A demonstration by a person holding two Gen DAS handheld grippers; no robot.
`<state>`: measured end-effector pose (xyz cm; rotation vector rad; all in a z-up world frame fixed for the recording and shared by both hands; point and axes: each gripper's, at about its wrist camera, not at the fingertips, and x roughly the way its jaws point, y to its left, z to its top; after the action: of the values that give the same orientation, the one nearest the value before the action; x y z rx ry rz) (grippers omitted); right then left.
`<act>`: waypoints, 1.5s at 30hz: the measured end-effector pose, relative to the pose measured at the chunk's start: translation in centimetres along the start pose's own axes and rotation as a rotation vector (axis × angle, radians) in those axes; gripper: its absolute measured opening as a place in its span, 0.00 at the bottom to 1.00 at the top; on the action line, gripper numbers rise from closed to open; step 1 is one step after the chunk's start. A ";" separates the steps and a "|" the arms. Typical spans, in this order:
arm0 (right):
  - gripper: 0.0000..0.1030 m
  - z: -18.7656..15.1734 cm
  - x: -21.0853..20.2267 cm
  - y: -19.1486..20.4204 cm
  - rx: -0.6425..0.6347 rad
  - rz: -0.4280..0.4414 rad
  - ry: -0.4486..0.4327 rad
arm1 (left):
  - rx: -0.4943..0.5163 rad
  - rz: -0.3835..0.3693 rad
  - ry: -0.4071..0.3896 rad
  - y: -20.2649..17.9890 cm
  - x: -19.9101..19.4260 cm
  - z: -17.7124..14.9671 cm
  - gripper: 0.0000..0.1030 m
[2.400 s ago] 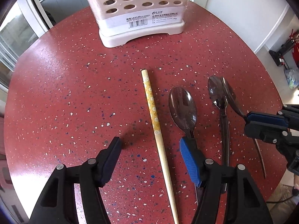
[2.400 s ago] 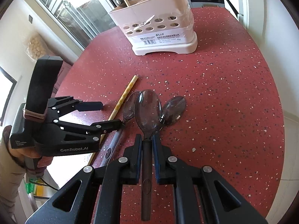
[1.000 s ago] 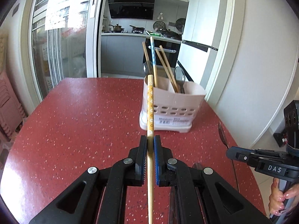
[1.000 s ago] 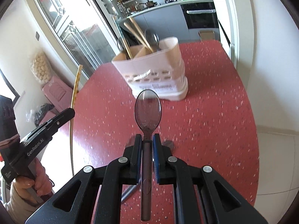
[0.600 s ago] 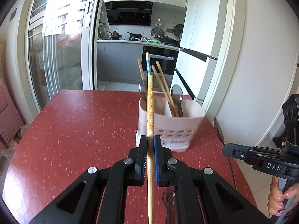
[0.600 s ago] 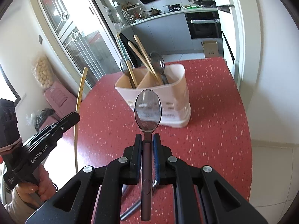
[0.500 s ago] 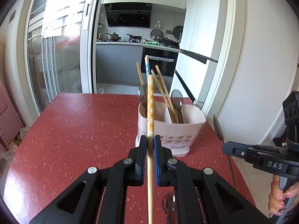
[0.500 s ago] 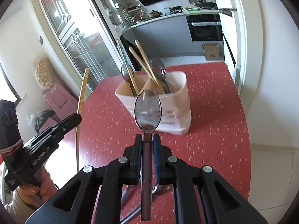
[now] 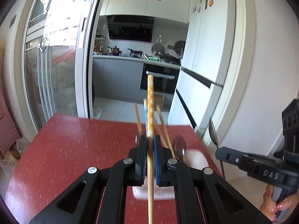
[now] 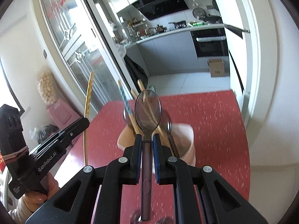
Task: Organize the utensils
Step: 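Lift the spoon and chopstick and carry both over the pink holder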
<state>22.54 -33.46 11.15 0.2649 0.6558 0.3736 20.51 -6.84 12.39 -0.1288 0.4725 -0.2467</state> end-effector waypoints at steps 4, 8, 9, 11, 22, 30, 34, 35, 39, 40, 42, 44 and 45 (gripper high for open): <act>0.12 1.9 1.2 -0.3 -0.007 0.003 -0.065 | -0.024 0.007 -0.041 0.0 1.8 1.7 0.36; 0.12 3.4 2.3 -0.6 -0.012 0.005 -0.133 | -0.044 0.020 -0.090 0.0 3.2 3.0 0.36; 0.12 3.6 2.5 -0.5 -0.019 0.002 -0.148 | -0.050 0.023 -0.102 0.0 3.5 3.2 0.36; 0.12 3.9 3.1 -0.4 -0.040 -0.003 -0.174 | -0.060 0.025 -0.122 -0.2 4.0 3.6 0.36; 0.12 2.7 6.0 0.2 -0.165 -0.080 -0.250 | -0.091 0.041 -0.221 -1.2 6.8 2.5 0.36; 0.12 0.8 7.7 -0.3 -0.207 -0.112 -0.269 | -0.095 0.064 -0.247 -1.0 8.3 0.4 0.36; 0.12 -0.9 7.9 0.1 -0.265 -0.142 -0.284 | -0.090 0.070 -0.225 -0.9 8.5 -0.9 0.36; 0.12 -1.1 7.9 0.1 -0.273 -0.146 -0.284 | -0.085 0.075 -0.221 -0.9 8.4 -1.2 0.36; 0.12 -2.5 7.7 0.5 -0.323 -0.165 -0.292 | -0.055 0.090 -0.203 -1.1 8.2 -2.3 0.36; 0.12 -2.7 7.6 0.6 -0.327 -0.165 -0.292 | -0.051 0.092 -0.200 -1.1 8.1 -2.5 0.36; 0.12 -3.0 7.5 0.6 -0.325 -0.162 -0.286 | -0.040 0.096 -0.192 -1.1 7.8 -2.7 0.36; 0.12 -3.2 7.5 0.5 -0.324 -0.161 -0.277 | -0.030 0.105 -0.180 -1.2 7.7 -3.0 0.36; 0.12 -3.3 7.5 0.5 -0.324 -0.162 -0.272 | -0.023 0.107 -0.171 -1.2 7.6 -3.1 0.36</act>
<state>25.80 -29.49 4.72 -0.0472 0.3391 0.2771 25.36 -10.17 6.59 -0.1457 0.3111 -0.1240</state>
